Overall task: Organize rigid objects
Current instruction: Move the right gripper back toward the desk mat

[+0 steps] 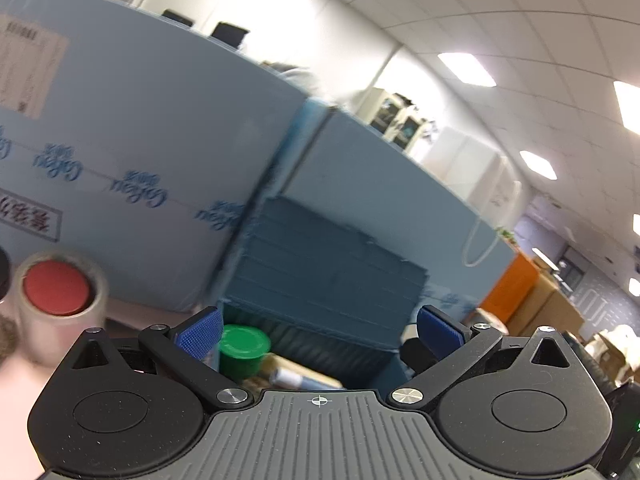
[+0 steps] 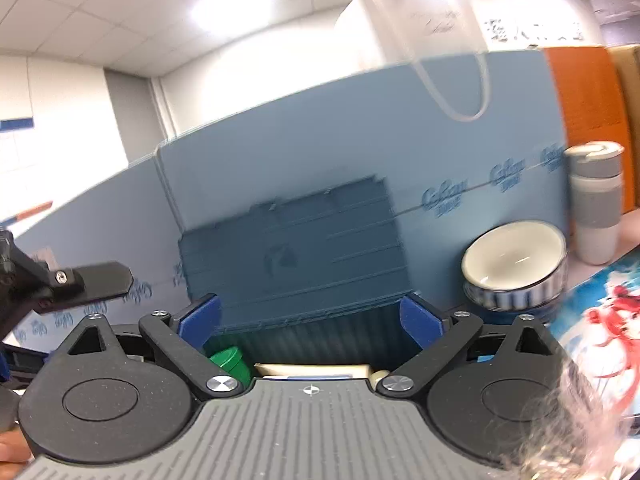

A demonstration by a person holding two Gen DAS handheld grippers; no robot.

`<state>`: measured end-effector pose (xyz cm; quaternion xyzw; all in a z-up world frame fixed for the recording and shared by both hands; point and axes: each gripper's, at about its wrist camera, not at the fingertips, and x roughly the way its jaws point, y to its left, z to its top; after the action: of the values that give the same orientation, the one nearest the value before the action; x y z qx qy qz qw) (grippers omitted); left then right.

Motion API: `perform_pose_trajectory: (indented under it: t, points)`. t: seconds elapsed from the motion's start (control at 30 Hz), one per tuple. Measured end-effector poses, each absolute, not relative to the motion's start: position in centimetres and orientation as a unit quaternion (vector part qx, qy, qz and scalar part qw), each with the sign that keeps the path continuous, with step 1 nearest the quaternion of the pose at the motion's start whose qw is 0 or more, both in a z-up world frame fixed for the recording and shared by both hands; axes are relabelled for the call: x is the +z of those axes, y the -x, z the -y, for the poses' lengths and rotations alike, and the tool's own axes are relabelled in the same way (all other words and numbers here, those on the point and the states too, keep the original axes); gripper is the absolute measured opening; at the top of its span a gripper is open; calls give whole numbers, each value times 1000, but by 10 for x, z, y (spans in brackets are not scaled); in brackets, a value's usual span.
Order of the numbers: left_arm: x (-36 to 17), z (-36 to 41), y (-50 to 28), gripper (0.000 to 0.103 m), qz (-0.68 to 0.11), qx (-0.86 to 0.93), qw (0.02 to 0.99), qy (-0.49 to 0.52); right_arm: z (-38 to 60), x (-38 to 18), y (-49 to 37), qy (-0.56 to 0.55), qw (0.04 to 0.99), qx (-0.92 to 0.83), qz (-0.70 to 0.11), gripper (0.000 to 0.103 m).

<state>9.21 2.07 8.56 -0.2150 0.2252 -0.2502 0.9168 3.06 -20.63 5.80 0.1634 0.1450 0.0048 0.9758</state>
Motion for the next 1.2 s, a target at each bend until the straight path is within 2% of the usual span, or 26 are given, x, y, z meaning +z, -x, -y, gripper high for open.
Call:
perform_pose_trajectory:
  t: [0.57, 0.8, 0.97, 1.1, 1.2]
  points:
    - [78, 37, -70, 103, -165, -362, 896, 198, 266, 77, 59, -153, 980, -91, -85, 103]
    - [75, 68, -46, 103, -130, -395, 898, 143, 292, 67, 95, -160, 975, -143, -64, 103]
    - [70, 89, -34, 103, -143, -392, 902, 114, 312, 50, 121, -187, 965, -176, -50, 103]
    - [69, 101, -21, 103, -133, -393, 907, 77, 331, 31, 134, -215, 955, -192, -71, 103]
    - [69, 110, -16, 103, -163, -395, 901, 83, 344, 22, 145, -235, 947, -208, -66, 103]
